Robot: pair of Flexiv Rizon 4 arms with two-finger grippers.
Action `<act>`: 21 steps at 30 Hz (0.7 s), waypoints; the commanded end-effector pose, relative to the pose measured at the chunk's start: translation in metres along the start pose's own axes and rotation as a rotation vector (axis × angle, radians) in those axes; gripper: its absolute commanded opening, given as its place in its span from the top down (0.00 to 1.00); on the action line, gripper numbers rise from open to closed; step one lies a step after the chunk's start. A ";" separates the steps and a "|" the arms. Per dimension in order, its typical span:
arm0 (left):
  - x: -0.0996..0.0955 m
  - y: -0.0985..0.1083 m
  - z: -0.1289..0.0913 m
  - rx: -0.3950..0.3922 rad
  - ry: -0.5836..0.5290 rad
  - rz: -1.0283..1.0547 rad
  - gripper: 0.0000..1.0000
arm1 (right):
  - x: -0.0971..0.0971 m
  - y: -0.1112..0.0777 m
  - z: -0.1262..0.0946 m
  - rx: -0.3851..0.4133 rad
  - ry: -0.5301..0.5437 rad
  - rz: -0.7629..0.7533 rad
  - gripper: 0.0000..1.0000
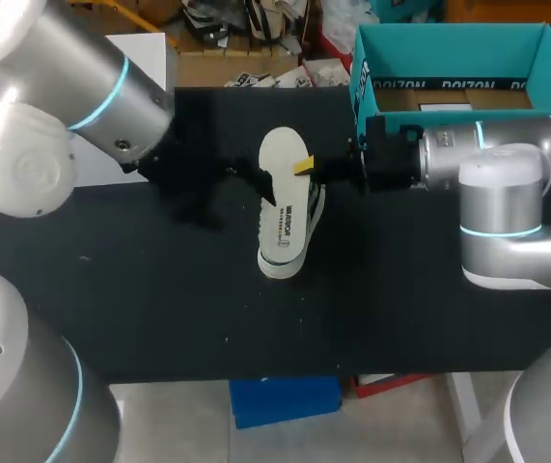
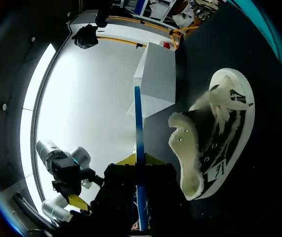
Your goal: Take the shoe out of the shoebox, open the shoe tongue, remove and reinsert the insole, then place the shoe into the shoebox
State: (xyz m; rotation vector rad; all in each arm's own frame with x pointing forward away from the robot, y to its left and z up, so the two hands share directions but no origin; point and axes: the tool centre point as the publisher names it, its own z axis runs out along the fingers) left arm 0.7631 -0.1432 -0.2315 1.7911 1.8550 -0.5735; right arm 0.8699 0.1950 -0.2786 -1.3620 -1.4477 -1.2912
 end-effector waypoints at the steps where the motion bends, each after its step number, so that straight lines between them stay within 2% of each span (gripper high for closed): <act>1: 0.015 -0.002 0.004 -0.036 -0.770 -0.065 0.00 | 0.000 0.000 0.000 -0.002 -0.001 0.000 1.00; 6: 0.015 0.004 0.006 -0.030 -0.893 -0.065 0.00 | 0.000 0.000 0.000 -0.002 -0.001 0.000 1.00; 9: 0.014 0.008 0.007 0.011 -0.990 -0.048 0.00 | 0.000 0.000 0.000 -0.002 -0.001 0.000 1.00; 12: 0.014 0.012 0.008 0.034 -0.986 -0.021 0.00 | 0.000 0.000 0.000 -0.002 -0.001 0.000 1.00; 13: 0.014 0.015 0.008 0.027 -0.940 -0.025 0.00 | 0.000 0.000 0.000 -0.002 -0.001 0.000 1.00; 21: 0.014 0.015 0.008 0.027 -0.940 -0.025 0.00 | 0.000 0.000 0.000 -0.002 -0.001 0.000 1.00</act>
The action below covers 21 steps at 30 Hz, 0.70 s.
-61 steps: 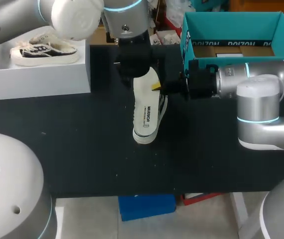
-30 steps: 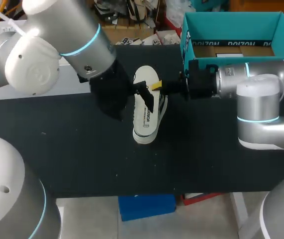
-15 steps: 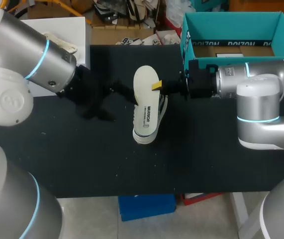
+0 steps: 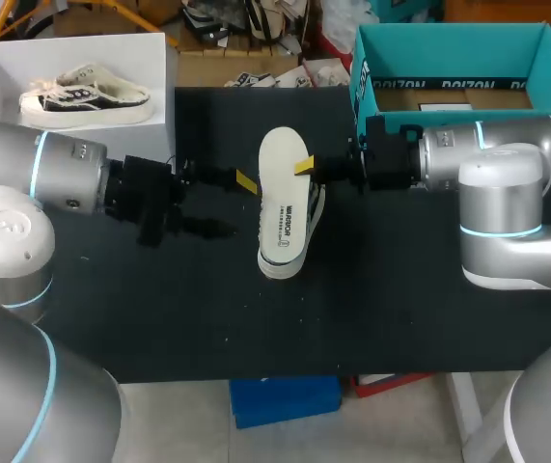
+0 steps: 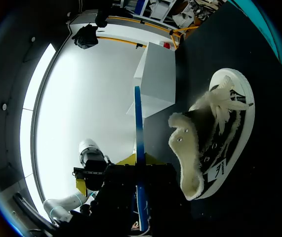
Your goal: Take the shoe out of the shoebox, open the shoe tongue, remove and reinsert the insole, then place the shoe into the shoebox
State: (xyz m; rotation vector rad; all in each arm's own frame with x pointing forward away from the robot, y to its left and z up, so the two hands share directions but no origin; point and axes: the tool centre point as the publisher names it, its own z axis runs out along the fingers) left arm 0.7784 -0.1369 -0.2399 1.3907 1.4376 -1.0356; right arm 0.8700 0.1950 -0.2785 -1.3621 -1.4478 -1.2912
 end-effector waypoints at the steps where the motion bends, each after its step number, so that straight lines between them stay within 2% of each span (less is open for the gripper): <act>1: 0.006 0.000 0.002 -0.001 -0.319 0.005 0.00 | 0.000 0.000 0.000 -0.002 -0.001 0.000 1.00; 6: 0.006 0.000 0.002 -0.001 -0.319 0.005 0.00 | 0.000 0.000 0.000 -0.002 -0.001 0.000 1.00; 13: 0.022 0.009 0.003 -0.130 -0.372 0.053 0.00 | 0.000 0.000 0.000 -0.002 -0.001 0.000 1.00; 17: 0.024 0.014 0.001 -0.183 -0.419 0.057 0.00 | 0.000 0.000 0.000 -0.002 -0.001 0.000 1.00; 21: 0.025 0.021 0.004 -0.203 -0.437 0.044 0.00 | 0.000 0.000 0.000 -0.002 -0.001 0.000 1.00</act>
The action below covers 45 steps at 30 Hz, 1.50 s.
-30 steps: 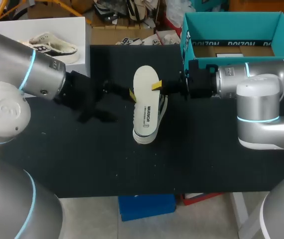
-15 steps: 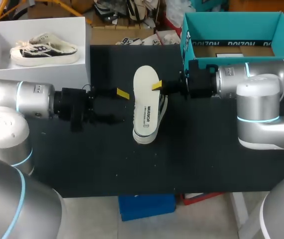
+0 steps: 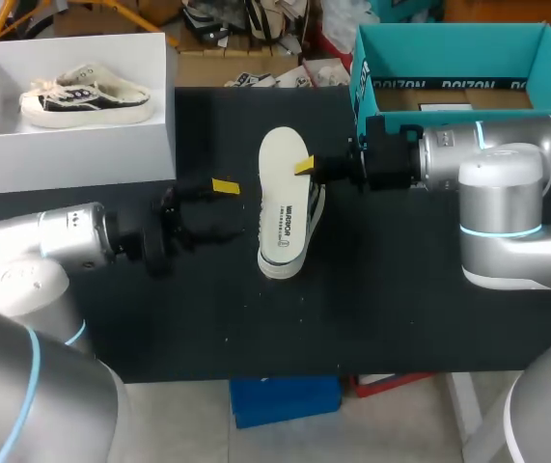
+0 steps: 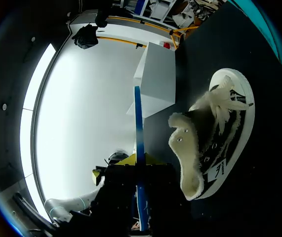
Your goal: Take the shoe out of the shoebox, open the shoe tongue, remove and reinsert the insole, then place the shoe into the shoebox
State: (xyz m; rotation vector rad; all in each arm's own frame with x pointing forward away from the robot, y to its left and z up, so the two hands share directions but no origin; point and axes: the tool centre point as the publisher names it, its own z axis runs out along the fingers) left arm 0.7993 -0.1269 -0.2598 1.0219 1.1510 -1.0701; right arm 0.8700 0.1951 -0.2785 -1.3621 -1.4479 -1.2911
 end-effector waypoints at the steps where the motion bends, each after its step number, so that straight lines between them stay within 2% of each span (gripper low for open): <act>1: 0.008 0.001 0.007 -0.046 -0.032 -0.005 0.00 | 0.000 0.000 0.000 -0.002 -0.001 0.000 1.00; 14: 0.016 0.027 0.035 -0.063 -0.028 0.015 0.00 | 0.000 0.000 0.000 -0.002 -0.001 0.000 1.00; 20: 0.019 0.033 0.045 -0.057 -0.015 0.027 0.02 | 0.000 0.000 0.000 -0.002 -0.001 0.000 1.00; 26: 0.019 0.034 0.055 -0.044 -0.006 0.042 0.28 | 0.000 0.000 0.000 -0.002 -0.001 0.000 1.00; 29: 0.018 0.036 0.060 -0.040 -0.006 0.045 0.31 | 0.000 0.000 0.000 -0.002 -0.001 0.000 1.00; 30: 0.018 0.036 0.061 -0.034 -0.003 0.047 0.36 | 0.000 0.000 0.000 -0.002 -0.001 0.000 1.00; 31: 0.018 0.036 0.063 -0.033 0.000 0.051 0.51 | 0.000 0.000 0.000 -0.002 -0.001 0.000 1.00; 36: 0.021 0.036 0.066 -0.020 0.021 0.043 0.70 | 0.000 0.000 0.000 -0.002 -0.001 0.000 1.00; 38: 0.023 0.037 0.067 -0.019 0.020 0.032 0.93 | 0.000 0.000 0.000 -0.002 -0.001 0.000 1.00; 39: 0.025 0.038 0.067 -0.011 0.031 0.033 1.00 | 0.000 0.000 0.000 -0.002 -0.001 0.000 1.00; 44: 0.032 0.038 0.070 0.010 0.057 0.024 1.00 | 0.000 -0.001 0.000 -0.003 0.002 0.000 1.00; 45: 0.032 0.036 0.070 0.019 0.064 0.021 1.00 | 0.000 -0.002 -0.001 -0.007 -0.002 0.000 0.61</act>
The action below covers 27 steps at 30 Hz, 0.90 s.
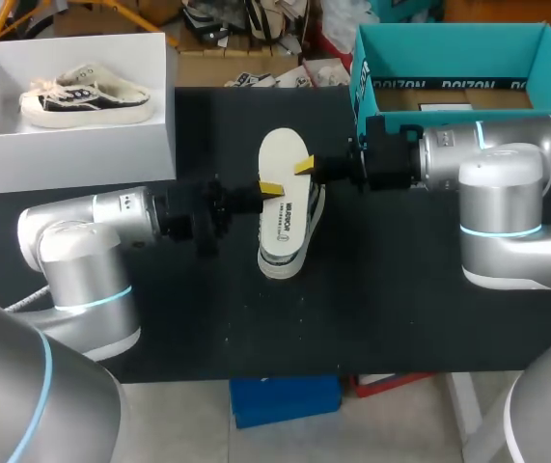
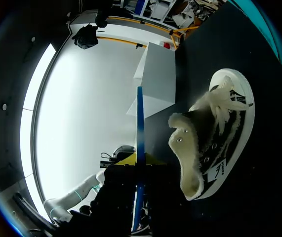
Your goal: Take the shoe out of the shoebox, open the shoe tongue, remove and reinsert the insole, then place the shoe into the shoebox
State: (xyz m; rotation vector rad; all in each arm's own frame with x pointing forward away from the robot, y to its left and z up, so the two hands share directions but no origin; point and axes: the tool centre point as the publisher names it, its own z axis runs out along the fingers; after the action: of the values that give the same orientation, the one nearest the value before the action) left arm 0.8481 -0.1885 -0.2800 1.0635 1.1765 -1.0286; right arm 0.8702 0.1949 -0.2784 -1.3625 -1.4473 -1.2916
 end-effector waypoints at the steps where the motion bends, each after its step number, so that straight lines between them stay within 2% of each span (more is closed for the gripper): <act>1: 0.001 0.001 0.004 0.025 0.016 -0.005 1.00 | 0.000 -0.003 -0.001 -0.013 -0.005 0.003 0.00; 9: -0.004 -0.014 0.002 0.117 0.080 -0.069 1.00 | -0.002 -0.014 -0.017 -0.068 -0.084 0.023 0.00; 19: -0.011 -0.050 -0.025 0.187 0.219 -0.153 1.00 | -0.002 -0.042 -0.045 -0.144 -0.120 0.045 0.00; 27: -0.012 -0.074 -0.048 0.202 0.317 -0.183 1.00 | 0.000 -0.061 -0.063 -0.173 -0.151 0.057 0.00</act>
State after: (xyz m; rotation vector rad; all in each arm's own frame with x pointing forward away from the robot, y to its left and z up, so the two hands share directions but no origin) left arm 0.7794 -0.1664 -0.2865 1.2957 1.4215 -1.2056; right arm 0.8174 0.1457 -0.2818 -1.6042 -1.4202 -1.3066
